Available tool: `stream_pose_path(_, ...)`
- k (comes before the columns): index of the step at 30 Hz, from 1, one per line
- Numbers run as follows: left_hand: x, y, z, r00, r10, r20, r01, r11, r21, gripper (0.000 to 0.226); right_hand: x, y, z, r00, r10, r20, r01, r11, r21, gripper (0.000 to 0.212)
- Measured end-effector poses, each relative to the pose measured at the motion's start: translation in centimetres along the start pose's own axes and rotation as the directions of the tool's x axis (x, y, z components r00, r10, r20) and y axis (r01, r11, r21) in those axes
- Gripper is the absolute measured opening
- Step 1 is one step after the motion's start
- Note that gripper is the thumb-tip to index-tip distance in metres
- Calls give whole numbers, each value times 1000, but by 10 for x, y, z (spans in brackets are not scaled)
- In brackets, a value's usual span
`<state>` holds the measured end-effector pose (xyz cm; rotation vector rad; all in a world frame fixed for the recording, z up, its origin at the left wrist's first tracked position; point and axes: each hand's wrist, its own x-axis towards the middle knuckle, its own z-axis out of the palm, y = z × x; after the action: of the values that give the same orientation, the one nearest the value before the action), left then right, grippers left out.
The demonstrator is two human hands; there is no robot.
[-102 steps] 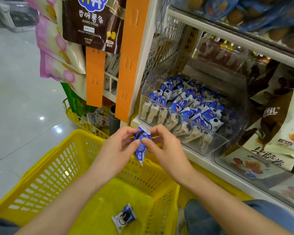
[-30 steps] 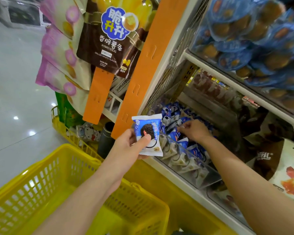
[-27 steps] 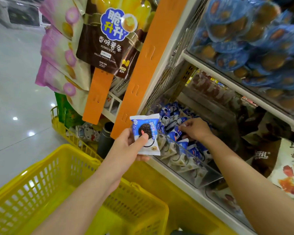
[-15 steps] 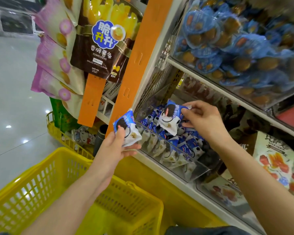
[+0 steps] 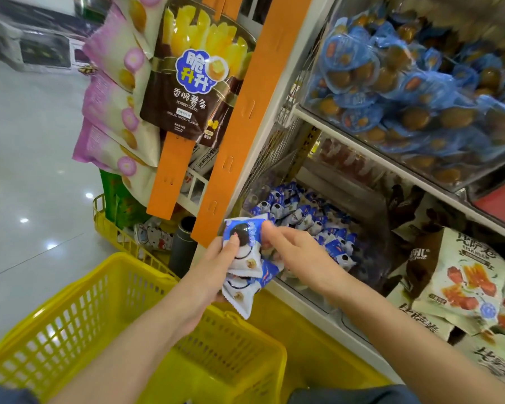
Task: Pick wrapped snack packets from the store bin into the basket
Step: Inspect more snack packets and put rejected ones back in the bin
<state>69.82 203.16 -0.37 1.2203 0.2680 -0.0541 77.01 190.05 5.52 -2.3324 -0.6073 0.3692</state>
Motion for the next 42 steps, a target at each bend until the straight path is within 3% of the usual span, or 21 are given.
stream_pose_path(5,-4,-2,-1,995,14,101,-15,1000,10,37,6,-6,2,1000,-25,-14,27,991,131,44)
stream_pose_path(7,-3,-1,-3,982,78,170,-90,994,63,37,9,-6,-4,998,2,-70,12,979,202,39)
stream_pose_path(10,0,-1,-3,985,121,125,-133,987,90,34,20,-2,-23,977,57,-205,23,929,369,28)
stream_pose_path(13,2,0,-3,992,124,9,-124,991,52,32,39,11,-48,886,84,-455,84,938,336,21)
stream_pose_path(16,6,2,-3,989,131,-73,-126,990,62,38,62,32,-63,777,122,-618,-7,983,184,21)
stream_pose_path(19,8,4,-1,987,122,-104,-114,991,75,47,82,50,-59,810,175,-559,-175,983,54,22)
stream_pose_path(23,10,3,-1,988,113,-106,-104,990,94,48,99,59,-53,857,303,-416,-313,949,47,22)
stream_pose_path(30,16,4,-4,982,139,-124,-127,986,104,45,105,62,-72,864,200,-462,-295,945,-143,21)
stream_pose_path(36,20,3,-2,982,137,-132,-123,986,112,46,119,66,-60,902,382,-201,-416,894,-168,27)
stream_pose_path(42,23,2,-1,982,131,-135,-116,987,112,43,133,68,-54,917,300,-265,-373,880,-293,47)
